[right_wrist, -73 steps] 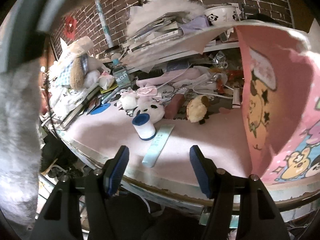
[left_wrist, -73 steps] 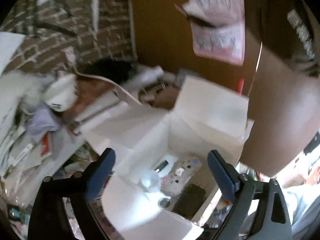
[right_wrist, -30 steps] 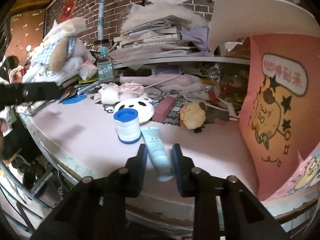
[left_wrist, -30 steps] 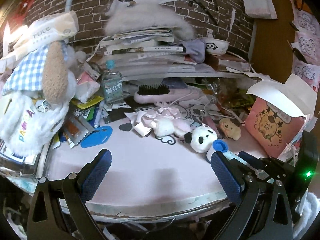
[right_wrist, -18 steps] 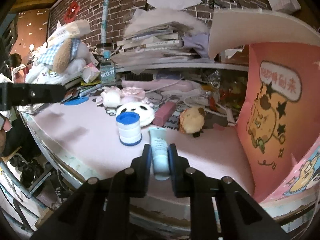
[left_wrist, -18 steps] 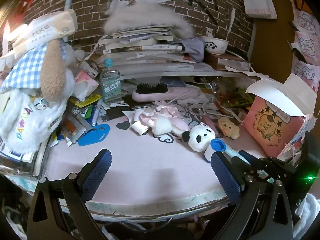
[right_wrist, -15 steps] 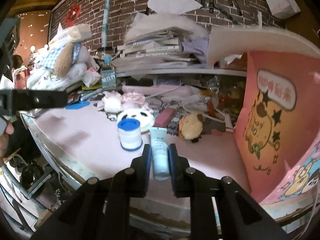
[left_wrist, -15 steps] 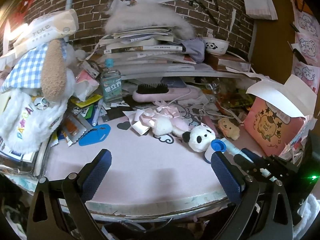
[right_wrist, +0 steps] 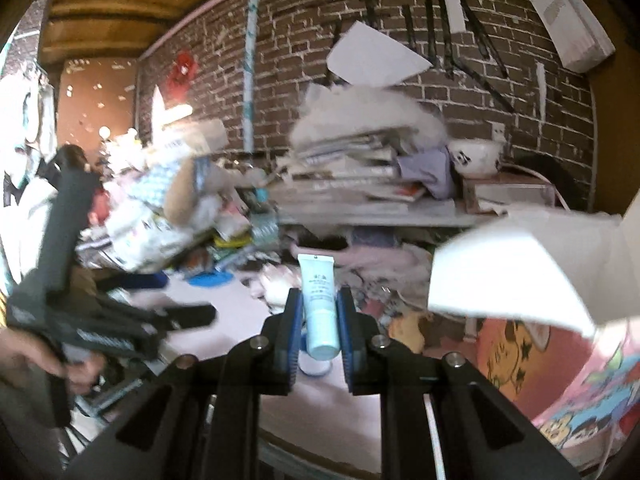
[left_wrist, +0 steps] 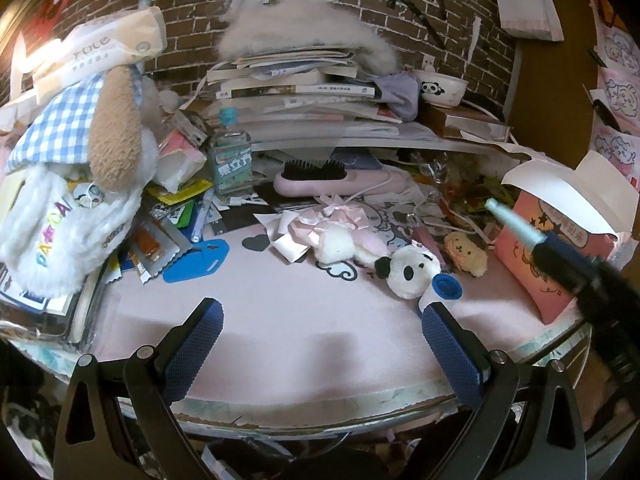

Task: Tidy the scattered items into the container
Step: 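Carry the tube into the white box and open the right tool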

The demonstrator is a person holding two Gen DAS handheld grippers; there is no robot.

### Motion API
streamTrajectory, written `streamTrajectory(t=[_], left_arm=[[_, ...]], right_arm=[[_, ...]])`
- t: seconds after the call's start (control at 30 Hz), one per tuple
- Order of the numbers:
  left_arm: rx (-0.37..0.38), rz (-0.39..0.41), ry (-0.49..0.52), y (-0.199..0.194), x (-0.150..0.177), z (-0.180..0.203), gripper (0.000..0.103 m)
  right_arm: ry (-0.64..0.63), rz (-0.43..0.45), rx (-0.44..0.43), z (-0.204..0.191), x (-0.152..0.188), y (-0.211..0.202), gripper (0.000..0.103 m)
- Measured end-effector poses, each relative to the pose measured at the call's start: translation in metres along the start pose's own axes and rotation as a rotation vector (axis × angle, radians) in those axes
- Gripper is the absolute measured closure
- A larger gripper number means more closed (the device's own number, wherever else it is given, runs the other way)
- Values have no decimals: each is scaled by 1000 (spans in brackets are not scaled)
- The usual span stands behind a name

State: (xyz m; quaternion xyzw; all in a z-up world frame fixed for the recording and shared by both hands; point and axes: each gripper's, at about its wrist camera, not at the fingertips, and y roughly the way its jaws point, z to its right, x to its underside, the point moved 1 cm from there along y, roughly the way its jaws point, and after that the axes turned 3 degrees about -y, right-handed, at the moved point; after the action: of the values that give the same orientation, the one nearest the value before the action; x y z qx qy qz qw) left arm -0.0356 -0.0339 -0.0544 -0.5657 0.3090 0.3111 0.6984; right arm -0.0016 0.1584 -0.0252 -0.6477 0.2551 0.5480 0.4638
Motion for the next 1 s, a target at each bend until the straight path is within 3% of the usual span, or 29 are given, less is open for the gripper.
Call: streamTrajectory(t=[0.2, 0.4, 0.73, 1.0], left_arm=[[5, 1, 6, -1, -1, 2, 3], [9, -2, 14, 1, -1, 6, 3], [22, -2, 26, 6, -4, 16, 3], [9, -8, 33, 15, -7, 22, 3]], right_arm=[[15, 23, -28, 3, -19, -7, 89], [16, 28, 6, 16, -33, -13, 89], [35, -5, 146, 61, -55, -28, 89], [41, -114, 270, 116, -67, -41, 89]])
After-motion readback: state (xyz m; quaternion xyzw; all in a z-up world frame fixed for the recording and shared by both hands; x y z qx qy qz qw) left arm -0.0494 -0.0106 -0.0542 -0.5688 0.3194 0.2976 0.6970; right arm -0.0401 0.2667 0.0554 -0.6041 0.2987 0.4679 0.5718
